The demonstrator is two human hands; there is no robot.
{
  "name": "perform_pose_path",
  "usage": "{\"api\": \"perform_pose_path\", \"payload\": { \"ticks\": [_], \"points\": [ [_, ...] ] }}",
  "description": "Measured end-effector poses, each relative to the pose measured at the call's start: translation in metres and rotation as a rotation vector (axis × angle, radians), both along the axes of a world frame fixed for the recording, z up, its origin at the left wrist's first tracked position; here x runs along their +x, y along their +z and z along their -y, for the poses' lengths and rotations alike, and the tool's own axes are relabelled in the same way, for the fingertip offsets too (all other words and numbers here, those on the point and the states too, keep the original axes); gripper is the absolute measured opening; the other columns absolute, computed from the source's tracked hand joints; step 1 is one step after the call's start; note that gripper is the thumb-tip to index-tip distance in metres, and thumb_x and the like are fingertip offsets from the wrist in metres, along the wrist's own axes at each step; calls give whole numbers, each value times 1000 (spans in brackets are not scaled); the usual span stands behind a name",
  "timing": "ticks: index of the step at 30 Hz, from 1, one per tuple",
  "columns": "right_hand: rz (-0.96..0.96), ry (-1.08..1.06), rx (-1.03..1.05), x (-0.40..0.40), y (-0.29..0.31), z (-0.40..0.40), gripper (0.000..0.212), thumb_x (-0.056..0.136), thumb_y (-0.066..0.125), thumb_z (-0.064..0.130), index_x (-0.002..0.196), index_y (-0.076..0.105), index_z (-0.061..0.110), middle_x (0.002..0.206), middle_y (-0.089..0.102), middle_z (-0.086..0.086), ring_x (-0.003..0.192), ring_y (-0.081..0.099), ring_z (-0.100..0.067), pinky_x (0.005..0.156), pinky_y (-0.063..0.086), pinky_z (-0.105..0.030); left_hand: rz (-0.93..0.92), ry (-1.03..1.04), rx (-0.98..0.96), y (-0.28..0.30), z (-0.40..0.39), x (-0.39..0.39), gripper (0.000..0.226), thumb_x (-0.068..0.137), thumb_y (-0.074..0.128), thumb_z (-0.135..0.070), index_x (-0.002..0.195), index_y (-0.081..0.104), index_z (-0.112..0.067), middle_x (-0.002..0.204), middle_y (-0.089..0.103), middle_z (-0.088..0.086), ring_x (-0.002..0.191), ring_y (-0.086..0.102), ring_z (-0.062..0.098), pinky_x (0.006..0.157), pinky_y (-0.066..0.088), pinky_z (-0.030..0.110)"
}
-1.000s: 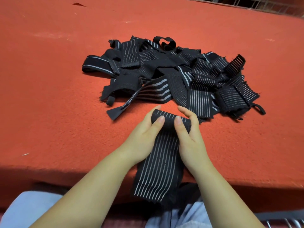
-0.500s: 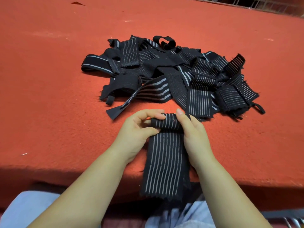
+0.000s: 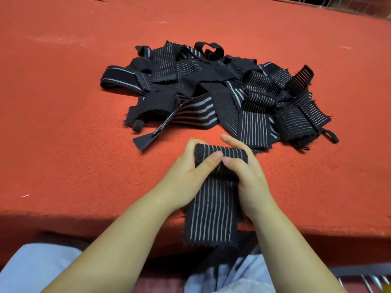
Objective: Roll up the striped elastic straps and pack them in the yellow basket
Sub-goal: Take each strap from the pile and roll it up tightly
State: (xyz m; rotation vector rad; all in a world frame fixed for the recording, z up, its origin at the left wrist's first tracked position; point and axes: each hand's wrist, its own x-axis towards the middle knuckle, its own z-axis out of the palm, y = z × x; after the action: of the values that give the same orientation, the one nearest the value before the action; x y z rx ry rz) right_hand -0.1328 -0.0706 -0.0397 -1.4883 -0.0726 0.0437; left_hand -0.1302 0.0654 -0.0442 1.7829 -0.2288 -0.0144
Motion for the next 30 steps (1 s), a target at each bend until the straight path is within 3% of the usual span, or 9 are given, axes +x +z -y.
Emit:
{"api": "perform_pose_path", "payload": {
  "ticks": [4, 7, 12, 16, 18, 21, 24, 27, 30],
  "points": [
    [-1, -88, -146, -1, 6, -6, 49, 72, 64, 52, 110, 64, 20, 96, 70, 5, 92, 65, -3, 83, 48, -20, -9, 38, 25, 7, 0, -5, 47, 76, 50, -72, 91, 42, -28, 72, 56, -17, 68, 50, -5, 71, 40, 26],
    [-119, -98, -206, -3, 14, -10, 67, 85, 51, 62, 84, 66, -3, 79, 70, -6, 74, 64, -13, 72, 49, -29, 142, 69, 156, 11, -2, -18, 38, 78, 61, -56, 92, 39, -28, 73, 50, -13, 68, 48, -1, 69, 41, 24],
    [-397, -44, -24, -14, 32, -15, 45, 86, 55, 44, 53, 68, 17, 60, 64, -2, 62, 62, -18, 70, 48, -33, 456, 64, 378, 22, -6, -35, 33, 76, 54, -52, 98, 37, -34, 84, 42, -22, 80, 41, -15, 74, 30, 1],
    [181, -227, -174, -28, 32, -21, 30, 89, 54, 33, 70, 60, 10, 63, 58, -1, 54, 49, -6, 58, 39, -12, 135, 81, -21, 35, -5, -38, 38, 72, 41, -67, 88, 43, -33, 72, 49, -21, 64, 43, -5, 68, 36, 11],
    [433, -219, -289, -33, 32, -20, 17, 86, 50, 37, 81, 56, 22, 74, 58, 11, 64, 53, 2, 62, 38, -8, -133, 53, -262, 39, -4, -38, 54, 67, 42, -81, 88, 56, -32, 77, 63, -19, 77, 57, 0, 86, 43, 23],
    [551, -184, -386, -37, 34, -14, 14, 84, 50, 36, 93, 55, 26, 89, 59, 13, 78, 56, 5, 72, 38, -6, -275, 0, -478, 42, -1, -40, 53, 67, 63, -61, 95, 63, -17, 88, 72, -3, 87, 66, 11, 86, 49, 31],
    [307, -122, -259, -31, 38, -11, 25, 76, 57, 41, 77, 61, 17, 77, 64, 9, 71, 57, 4, 68, 43, -12, 76, 20, -286, 43, -5, -42, 29, 73, 70, -43, 88, 54, -24, 75, 57, -15, 68, 52, -2, 70, 43, 14],
    [-162, 12, -101, -26, 35, -9, 59, 72, 55, 57, 84, 65, 0, 87, 71, -18, 84, 68, -24, 81, 55, -40, 250, -1, -92, 39, -12, -41, 25, 70, 67, -40, 89, 52, -36, 81, 54, -21, 71, 49, -3, 70, 40, 14],
    [108, -137, -275, -34, 36, -16, 51, 78, 53, 55, 73, 60, 5, 67, 65, -5, 62, 57, -8, 58, 46, -20, 153, -18, -133, 41, -14, -45, 26, 73, 59, -49, 91, 51, -34, 77, 55, -19, 69, 49, -2, 69, 42, 14]
  ]
}}
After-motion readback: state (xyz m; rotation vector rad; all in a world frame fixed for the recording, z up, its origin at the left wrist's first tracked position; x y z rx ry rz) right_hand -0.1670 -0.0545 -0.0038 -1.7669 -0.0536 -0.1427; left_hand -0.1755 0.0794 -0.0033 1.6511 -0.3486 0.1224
